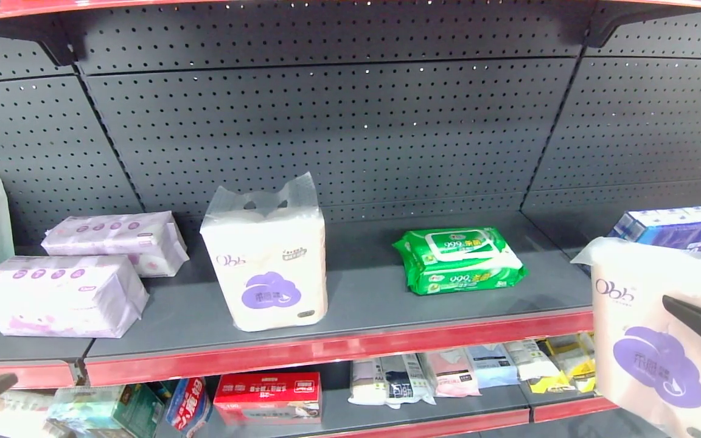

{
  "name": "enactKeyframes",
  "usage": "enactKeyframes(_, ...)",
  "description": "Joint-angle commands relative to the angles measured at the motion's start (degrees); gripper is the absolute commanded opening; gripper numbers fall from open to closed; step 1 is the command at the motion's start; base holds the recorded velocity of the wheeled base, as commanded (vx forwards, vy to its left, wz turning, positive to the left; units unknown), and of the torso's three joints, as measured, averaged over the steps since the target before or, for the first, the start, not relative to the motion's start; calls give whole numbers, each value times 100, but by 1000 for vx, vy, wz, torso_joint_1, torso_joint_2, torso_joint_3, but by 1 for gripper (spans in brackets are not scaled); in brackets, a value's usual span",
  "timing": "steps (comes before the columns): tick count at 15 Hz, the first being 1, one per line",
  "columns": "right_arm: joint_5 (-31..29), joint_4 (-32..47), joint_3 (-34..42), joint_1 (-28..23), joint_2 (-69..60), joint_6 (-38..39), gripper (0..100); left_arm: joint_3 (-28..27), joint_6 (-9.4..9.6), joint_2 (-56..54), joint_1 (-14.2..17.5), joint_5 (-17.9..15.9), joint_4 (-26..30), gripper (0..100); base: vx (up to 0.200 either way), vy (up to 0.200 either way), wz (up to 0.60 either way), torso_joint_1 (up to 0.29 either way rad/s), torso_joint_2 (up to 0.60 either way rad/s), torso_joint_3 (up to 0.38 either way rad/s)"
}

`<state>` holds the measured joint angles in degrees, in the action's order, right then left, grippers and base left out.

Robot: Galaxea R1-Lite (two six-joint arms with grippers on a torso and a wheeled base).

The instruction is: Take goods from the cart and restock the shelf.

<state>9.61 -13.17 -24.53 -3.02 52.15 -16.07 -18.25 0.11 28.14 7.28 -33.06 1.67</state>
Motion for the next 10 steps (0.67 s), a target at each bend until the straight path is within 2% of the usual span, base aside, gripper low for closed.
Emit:
enactKeyframes(1, -55, -2, 9, -40, -117, 7, 0, 41, 138, -933, 107, 28, 422, 100, 0, 0, 0, 0, 0, 0)
enactKeyframes(2, -55, -2, 9, -40, -117, 7, 0, 41, 138, -933, 107, 28, 422, 100, 0, 0, 0, 0, 0, 0)
enactKeyframes(3, -99, -2, -17, -58, -153, 7, 0, 41, 516, -933, 547, 450, 562, 100, 0, 0, 0, 0, 0, 0)
enactKeyframes(5, -91, -2, -35, -58, -179, 7, 0, 14, 771, -1065, 661, 529, 536, 100, 0, 0, 0, 0, 0, 0)
enactKeyframes(6, -91, -2, 9, -58, -258, 7, 0, -12, 859, -1267, 582, 476, 554, 100, 0, 0, 0, 0, 0, 0)
enactKeyframes(8, -82, -2, 53, -49, -302, 7, 0, -38, 850, -1399, -183, 388, 571, 100, 0, 0, 0, 0, 0, 0)
enactKeyframes(9, -82, -2, 45, -49, -302, 7, 0, -30, 859, -1372, -394, 414, 580, 100, 0, 0, 0, 0, 0, 0)
enactKeyframes(10, -82, -2, 18, -49, -302, 7, 0, -12, 877, -1355, -367, 450, 606, 100, 0, 0, 0, 0, 0, 0)
